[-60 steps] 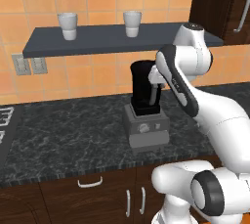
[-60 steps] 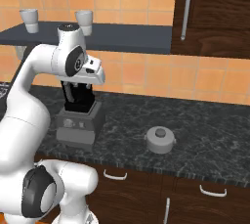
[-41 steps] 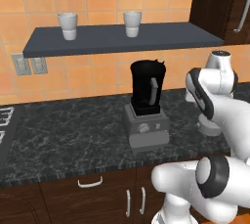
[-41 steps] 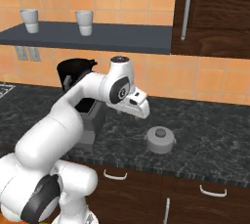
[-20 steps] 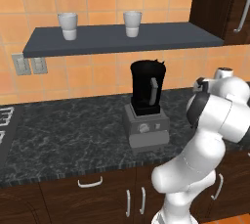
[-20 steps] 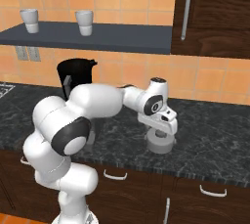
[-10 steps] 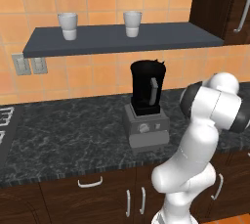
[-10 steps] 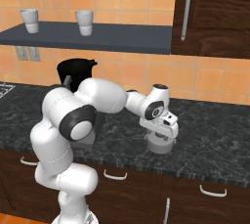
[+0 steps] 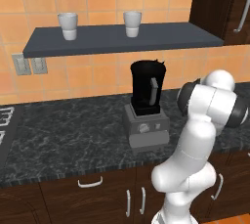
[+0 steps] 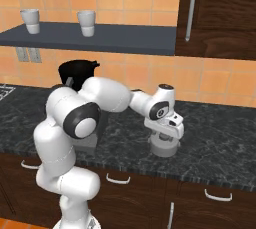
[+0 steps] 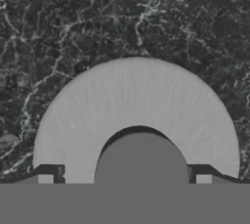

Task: Close the lid blender by securely placing the lid on top.

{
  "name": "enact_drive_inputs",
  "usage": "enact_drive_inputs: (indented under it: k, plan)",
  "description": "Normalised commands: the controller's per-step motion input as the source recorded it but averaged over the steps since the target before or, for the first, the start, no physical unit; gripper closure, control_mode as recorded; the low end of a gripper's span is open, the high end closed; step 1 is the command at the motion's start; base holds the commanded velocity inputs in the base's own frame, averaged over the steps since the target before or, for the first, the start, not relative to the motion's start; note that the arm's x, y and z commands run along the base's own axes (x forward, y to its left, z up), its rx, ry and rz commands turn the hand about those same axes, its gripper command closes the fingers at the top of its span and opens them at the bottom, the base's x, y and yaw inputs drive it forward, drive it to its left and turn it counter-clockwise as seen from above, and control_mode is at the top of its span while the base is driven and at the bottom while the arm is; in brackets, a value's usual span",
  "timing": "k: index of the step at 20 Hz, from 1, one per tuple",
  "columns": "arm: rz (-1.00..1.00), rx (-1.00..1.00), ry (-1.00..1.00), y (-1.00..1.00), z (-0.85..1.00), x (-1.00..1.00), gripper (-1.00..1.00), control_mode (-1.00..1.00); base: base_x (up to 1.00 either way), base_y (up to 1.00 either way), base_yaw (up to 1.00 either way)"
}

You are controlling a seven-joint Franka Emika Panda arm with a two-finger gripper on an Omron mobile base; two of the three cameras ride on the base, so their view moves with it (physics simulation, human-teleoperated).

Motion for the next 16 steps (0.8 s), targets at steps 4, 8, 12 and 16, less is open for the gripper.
enact_drive_inputs:
  k: [4, 8, 12, 16]
  plan:
    - [0.02, 0.02, -0.04, 0.0, -0.32, 0.0, 1.0, -1.0, 0.0, 0.0, 0.0]
    - [0.0, 0.01, -0.09, 0.01, 0.23, -0.15, 1.0, -1.0, 0.0, 0.0, 0.0]
    - [0.01, 0.0, -0.13, 0.28, 1.0, -0.48, 1.0, -1.0, 0.0, 0.0, 0.0]
    - [0.01, 0.0, -0.15, 0.56, 1.0, -0.58, 1.0, -1.0, 0.0, 0.0, 0.0]
